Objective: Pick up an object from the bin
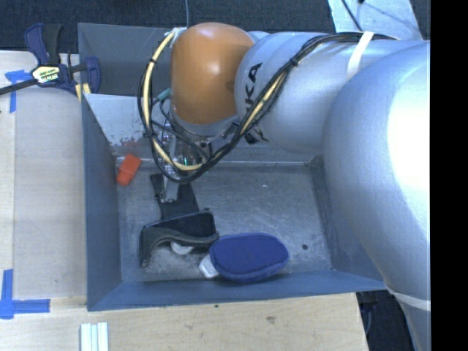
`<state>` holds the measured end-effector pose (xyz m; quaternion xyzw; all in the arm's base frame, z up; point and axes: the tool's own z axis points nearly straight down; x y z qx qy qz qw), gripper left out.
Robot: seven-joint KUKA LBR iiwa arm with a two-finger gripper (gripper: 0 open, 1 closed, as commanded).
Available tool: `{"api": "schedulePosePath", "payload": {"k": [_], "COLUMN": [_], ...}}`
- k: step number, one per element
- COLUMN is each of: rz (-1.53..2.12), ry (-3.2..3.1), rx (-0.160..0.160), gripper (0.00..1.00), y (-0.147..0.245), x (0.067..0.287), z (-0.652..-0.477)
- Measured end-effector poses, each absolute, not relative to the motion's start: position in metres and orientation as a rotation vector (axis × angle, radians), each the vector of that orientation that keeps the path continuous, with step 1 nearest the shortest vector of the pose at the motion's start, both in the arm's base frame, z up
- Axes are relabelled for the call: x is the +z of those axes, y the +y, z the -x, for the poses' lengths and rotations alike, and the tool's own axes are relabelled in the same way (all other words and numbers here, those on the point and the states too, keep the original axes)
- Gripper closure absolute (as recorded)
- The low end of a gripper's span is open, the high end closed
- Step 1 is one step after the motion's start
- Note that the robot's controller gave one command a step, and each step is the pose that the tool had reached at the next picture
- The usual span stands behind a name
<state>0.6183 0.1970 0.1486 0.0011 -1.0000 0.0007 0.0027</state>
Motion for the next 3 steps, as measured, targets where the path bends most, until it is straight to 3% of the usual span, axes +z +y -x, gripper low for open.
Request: {"api": "schedulePosePath", "payload": {"k": [1, 2, 3], "rz": [-0.434, -0.941, -0.938], "ry": [-3.114, -3.005, -3.008], "rx": [-0.001, 0.0, -0.002], "gripper": [0.0, 0.0, 1.0], "y": [0.133, 0.143, 0.144], "x": [0.109, 0.071, 0.072], "z": [-0.598, -0.627, -0.628]}}
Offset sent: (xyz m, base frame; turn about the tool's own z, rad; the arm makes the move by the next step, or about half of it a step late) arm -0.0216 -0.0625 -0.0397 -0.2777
